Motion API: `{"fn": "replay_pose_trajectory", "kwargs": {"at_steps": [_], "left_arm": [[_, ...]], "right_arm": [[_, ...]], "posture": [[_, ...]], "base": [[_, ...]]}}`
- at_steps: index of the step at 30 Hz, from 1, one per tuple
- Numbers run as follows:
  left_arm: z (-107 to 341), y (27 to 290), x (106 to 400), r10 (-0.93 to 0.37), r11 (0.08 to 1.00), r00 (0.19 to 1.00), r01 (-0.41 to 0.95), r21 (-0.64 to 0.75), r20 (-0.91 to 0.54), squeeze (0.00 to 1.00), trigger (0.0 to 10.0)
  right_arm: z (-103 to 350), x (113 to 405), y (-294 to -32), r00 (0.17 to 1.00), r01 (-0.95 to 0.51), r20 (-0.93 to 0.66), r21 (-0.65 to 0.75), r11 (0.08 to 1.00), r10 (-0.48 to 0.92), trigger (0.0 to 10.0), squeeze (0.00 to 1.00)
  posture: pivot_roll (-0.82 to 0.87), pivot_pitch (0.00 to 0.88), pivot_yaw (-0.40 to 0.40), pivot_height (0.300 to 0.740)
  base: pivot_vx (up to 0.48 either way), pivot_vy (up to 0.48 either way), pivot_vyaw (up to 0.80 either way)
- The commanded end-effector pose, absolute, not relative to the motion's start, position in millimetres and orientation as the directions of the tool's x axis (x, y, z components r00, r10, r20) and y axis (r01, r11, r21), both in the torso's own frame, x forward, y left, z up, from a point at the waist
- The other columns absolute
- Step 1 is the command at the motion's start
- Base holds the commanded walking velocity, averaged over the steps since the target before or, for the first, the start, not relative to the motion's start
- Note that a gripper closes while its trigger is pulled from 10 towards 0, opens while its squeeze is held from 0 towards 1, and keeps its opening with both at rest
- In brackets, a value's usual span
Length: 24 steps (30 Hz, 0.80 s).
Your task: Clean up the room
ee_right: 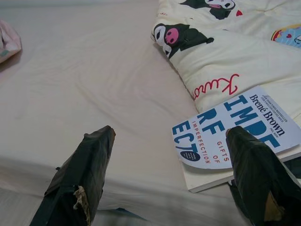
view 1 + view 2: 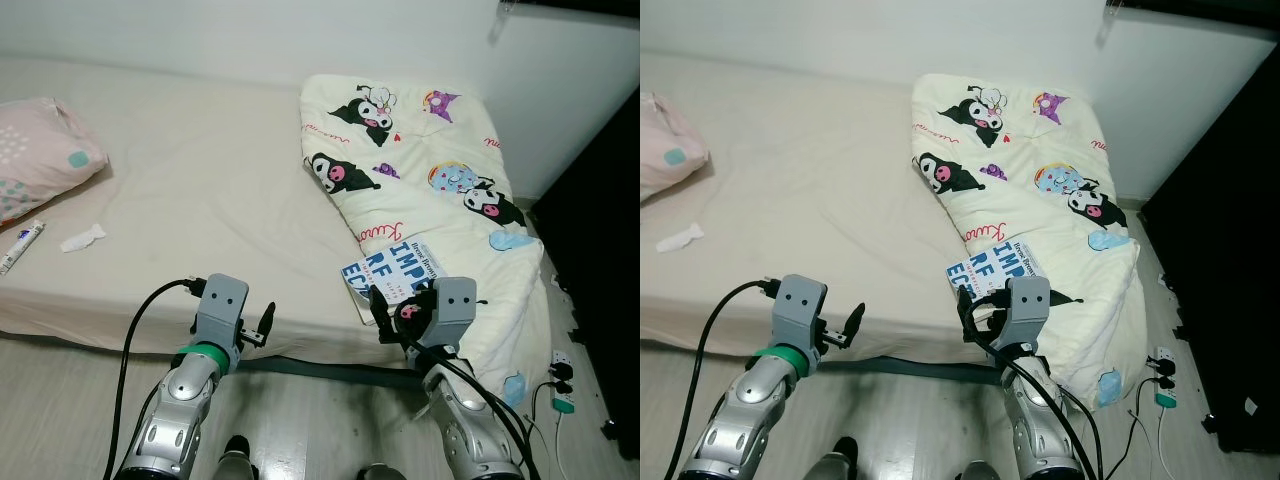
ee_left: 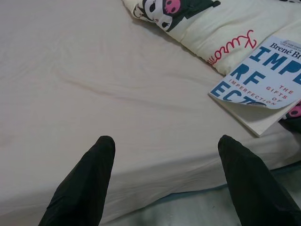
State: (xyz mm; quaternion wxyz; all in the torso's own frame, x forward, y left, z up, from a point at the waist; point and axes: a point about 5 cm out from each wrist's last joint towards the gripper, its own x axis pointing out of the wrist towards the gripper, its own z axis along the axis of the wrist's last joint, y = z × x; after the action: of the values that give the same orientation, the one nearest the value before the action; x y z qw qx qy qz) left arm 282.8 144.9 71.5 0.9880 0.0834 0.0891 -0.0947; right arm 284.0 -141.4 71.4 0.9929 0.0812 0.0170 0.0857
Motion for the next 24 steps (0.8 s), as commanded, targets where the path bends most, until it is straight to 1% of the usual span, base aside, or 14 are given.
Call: {"fn": "replay_pose_trajectory", "kwargs": {"at_steps": [1, 19, 21, 24], "left_arm": [[67.3, 142.8, 278.1, -0.179, 0.965, 0.963, 0.211, 0.153, -0.2, 0.0, 10.0], [66.9, 143.4, 278.6, -0.186, 0.961, 0.963, 0.219, 0.167, -0.194, 0.0, 10.0], [66.7, 143.2, 278.7, -0.187, 0.961, 0.963, 0.221, 0.168, -0.193, 0.0, 10.0], [66.9, 142.4, 279.1, -0.187, 0.961, 0.964, 0.219, 0.166, -0.19, 0.0, 10.0]], "right_arm": [[64.8, 279.7, -145.7, 0.986, -0.153, -0.044, 0.149, 0.977, 0.161, 10.0, 0.0], [64.3, 279.9, -149.0, 0.99, -0.134, -0.031, 0.176, 0.975, 0.141, 10.0, 0.0], [64.6, 278.9, -149.5, 0.987, -0.146, -0.025, 0.224, 0.963, 0.156, 10.0, 0.0], [61.3, 279.5, -153.7, 0.99, -0.092, -0.066, 0.383, 0.919, 0.126, 10.0, 0.0]], "posture": [[0.02, 0.084, -0.019, 0.734], [0.02, 0.086, -0.018, 0.734], [0.02, 0.084, -0.019, 0.734], [0.02, 0.084, -0.02, 0.734]], "base": [[0.0, 0.0, 0.0], [0.0, 0.0, 0.0], [0.0, 0.0, 0.0], [0.0, 0.0, 0.0]]}}
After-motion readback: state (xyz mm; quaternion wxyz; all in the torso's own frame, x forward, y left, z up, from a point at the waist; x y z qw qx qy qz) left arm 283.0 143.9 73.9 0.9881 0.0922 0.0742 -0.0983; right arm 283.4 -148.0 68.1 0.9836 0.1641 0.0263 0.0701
